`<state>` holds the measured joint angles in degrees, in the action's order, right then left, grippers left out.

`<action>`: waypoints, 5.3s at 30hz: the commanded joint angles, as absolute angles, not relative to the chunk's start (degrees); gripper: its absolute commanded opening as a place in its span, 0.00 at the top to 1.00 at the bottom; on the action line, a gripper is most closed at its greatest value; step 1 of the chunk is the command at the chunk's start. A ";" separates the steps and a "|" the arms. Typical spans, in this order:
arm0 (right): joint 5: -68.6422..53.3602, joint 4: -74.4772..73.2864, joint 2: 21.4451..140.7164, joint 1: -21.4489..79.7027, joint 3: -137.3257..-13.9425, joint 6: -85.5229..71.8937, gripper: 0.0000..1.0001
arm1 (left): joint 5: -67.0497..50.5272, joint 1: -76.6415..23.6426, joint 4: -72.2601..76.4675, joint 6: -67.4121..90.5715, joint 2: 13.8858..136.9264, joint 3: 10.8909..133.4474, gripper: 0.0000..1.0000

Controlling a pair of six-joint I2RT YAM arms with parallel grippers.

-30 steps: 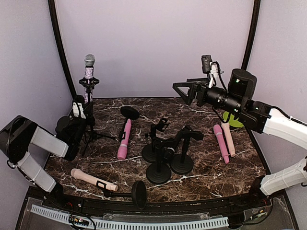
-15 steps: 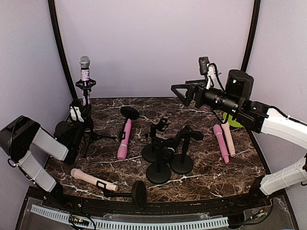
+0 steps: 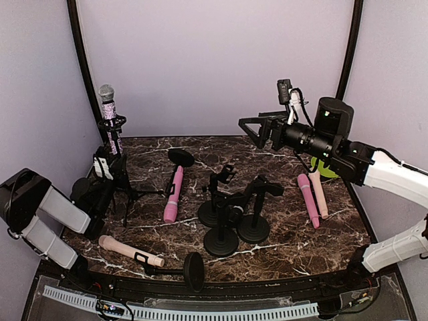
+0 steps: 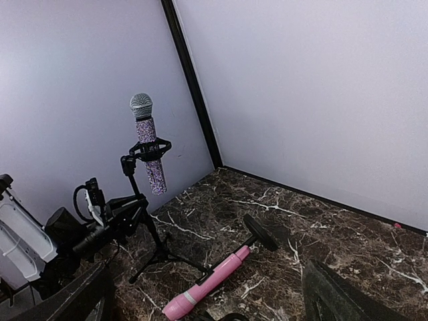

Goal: Remove the microphone from the stand
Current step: Place the microphone stand with the microphone at the center of the board, then move the microphone stand with the microphone to the center of the board, then unscrew the knob on the microphone stand.

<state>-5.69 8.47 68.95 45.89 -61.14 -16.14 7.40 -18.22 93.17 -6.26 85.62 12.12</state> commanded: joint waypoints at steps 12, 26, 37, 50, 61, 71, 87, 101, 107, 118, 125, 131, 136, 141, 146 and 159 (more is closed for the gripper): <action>-5.09 9.92 66.22 46.23 -59.41 -16.04 0.01 | 3.23 -18.37 83.21 -3.22 69.80 7.88 0.49; -4.74 10.61 64.27 46.26 -56.84 -16.00 0.01 | -1.48 -18.37 39.29 4.24 44.95 14.13 0.47; -4.19 10.20 62.68 46.24 -55.35 -15.91 0.01 | -1.23 -17.46 25.09 6.05 47.20 23.51 0.51; -4.29 9.92 61.47 46.24 -54.28 -16.08 0.01 | 1.84 -16.21 20.13 6.25 47.09 26.28 0.50; -4.53 9.80 61.25 46.24 -54.16 -16.28 0.01 | -2.84 -15.19 26.11 4.21 47.83 25.50 0.65; -4.39 9.58 61.17 46.23 -54.12 -16.36 0.01 | -5.24 -13.54 31.44 3.09 51.76 25.88 0.68; -4.39 9.64 61.55 46.25 -54.12 -16.38 0.01 | -3.72 -13.54 44.02 -3.78 55.16 23.66 1.00; -3.57 10.04 61.61 46.23 -53.19 -16.79 0.01 | 10.55 -14.31 58.38 -1.86 66.41 29.93 1.00; -3.00 9.80 61.05 46.23 -52.57 -16.75 0.01 | 15.84 -17.81 59.83 -1.28 71.51 33.09 1.00; -1.91 9.17 59.41 46.26 -51.51 -17.36 0.01 | 18.36 -22.47 59.89 -0.27 79.98 37.98 1.00; -1.41 9.58 58.84 46.23 -50.71 -18.03 0.01 | 15.22 -22.59 57.86 0.51 80.54 36.94 0.99; -1.32 9.67 58.50 46.23 -50.55 -18.02 0.01 | 12.03 -22.59 54.66 1.93 77.92 35.30 0.83; -0.98 9.88 57.61 46.28 -49.72 -18.24 0.01 | 11.29 -22.59 53.93 2.23 75.83 33.04 0.63; -0.20 9.43 56.40 46.24 -49.40 -18.14 0.01 | 9.45 -22.59 51.72 2.21 73.16 31.69 0.49; 4.77 8.09 55.21 46.19 -49.43 -18.28 0.01 | 10.64 -22.59 49.29 2.10 68.80 29.90 0.41; 11.22 4.82 49.72 45.68 -49.10 -16.29 0.01 | 5.13 -19.62 27.68 10.10 52.50 27.21 0.30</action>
<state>8.36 4.73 51.64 45.87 -49.82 -17.02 9.34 -21.32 36.60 4.86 57.25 29.17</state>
